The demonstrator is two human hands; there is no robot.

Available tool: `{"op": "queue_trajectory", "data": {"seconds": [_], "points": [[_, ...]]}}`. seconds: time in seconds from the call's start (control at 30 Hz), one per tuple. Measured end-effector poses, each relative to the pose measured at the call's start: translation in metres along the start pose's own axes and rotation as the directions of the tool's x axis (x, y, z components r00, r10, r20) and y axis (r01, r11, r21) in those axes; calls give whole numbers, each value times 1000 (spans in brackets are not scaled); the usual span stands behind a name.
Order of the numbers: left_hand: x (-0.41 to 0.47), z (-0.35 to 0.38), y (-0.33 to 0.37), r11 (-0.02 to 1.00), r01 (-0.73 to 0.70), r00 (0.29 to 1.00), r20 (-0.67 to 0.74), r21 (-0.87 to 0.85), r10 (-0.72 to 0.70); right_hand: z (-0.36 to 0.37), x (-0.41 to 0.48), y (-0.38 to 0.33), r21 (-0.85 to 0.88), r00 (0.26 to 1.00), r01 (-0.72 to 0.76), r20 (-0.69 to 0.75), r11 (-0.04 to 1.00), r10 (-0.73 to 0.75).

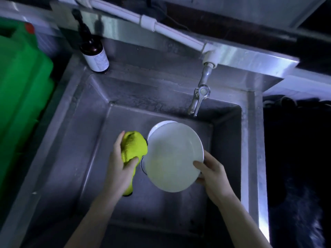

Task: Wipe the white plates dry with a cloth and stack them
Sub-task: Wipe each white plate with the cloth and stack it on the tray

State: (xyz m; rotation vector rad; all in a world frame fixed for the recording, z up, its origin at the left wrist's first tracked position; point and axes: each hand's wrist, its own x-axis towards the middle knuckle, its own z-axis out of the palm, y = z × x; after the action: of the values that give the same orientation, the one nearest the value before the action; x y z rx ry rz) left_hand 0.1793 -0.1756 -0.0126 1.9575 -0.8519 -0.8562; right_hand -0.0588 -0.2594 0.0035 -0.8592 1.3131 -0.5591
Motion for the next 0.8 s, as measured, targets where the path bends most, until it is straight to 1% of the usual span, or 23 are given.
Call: {"op": "queue_trajectory", "data": {"seconds": [0.03, 0.07, 0.1, 0.13, 0.17, 0.23, 0.27, 0.37, 0.4, 0.47, 0.53, 0.57, 0.6, 0.67, 0.7, 0.73, 0.8], "points": [[-9, 5, 10, 993, -111, 994, 10, 39, 110, 2, -12, -1, 24, 1000, 7, 28, 1000, -8], [-19, 10, 21, 967, -235, 971, 56, 94, 231, 5, -24, -3, 48, 998, 18, 60, 999, -21], [-29, 14, 31, 919, -354, 933, 132, 174, 335, 7, -35, -6, 76, 995, 33, 91, 997, -40], [-38, 15, 39, 868, -434, 897, 213, 243, 388, 9, -46, -9, 106, 992, 57, 109, 993, -68], [-48, 15, 45, 839, -472, 873, 274, 272, 402, 8, -56, -13, 131, 989, 87, 110, 988, -101], [-66, 9, 56, 822, -522, 836, 330, 229, 439, 4, -71, -21, 148, 984, 141, 91, 979, -155], [-76, 7, 62, 797, -573, 799, 346, 189, 492, 1, -76, -26, 151, 981, 160, 85, 976, -174], [-100, 11, 84, 647, -754, 632, 393, 112, 668, 0, -91, -36, 153, 971, 192, 114, 969, -210], [-105, 13, 91, 614, -781, 603, 394, 115, 693, 2, -97, -38, 166, 964, 201, 139, 965, -225], [-105, 15, 102, 578, -797, 597, 370, 175, 712, 2, -110, -42, 188, 950, 229, 171, 955, -262], [-100, 11, 109, 569, -779, 627, 340, 264, 701, -2, -120, -44, 172, 938, 262, 187, 950, -292], [-97, 9, 112, 588, -756, 655, 316, 288, 687, -5, -125, -44, 163, 934, 271, 195, 949, -300], [-93, 7, 114, 627, -720, 694, 277, 297, 665, -7, -129, -45, 160, 932, 274, 198, 948, -303], [-87, 3, 121, 715, -629, 775, 165, 304, 610, -11, -140, -47, 168, 935, 277, 178, 946, -305], [-86, 1, 124, 732, -602, 792, 115, 319, 600, -13, -144, -48, 177, 936, 284, 162, 942, -313], [-88, -3, 126, 722, -602, 786, 90, 340, 612, -15, -148, -49, 187, 933, 299, 147, 936, -327], [-101, -10, 125, 649, -671, 724, 126, 359, 678, -19, -153, -56, 215, 927, 329, 111, 919, -358]]}}
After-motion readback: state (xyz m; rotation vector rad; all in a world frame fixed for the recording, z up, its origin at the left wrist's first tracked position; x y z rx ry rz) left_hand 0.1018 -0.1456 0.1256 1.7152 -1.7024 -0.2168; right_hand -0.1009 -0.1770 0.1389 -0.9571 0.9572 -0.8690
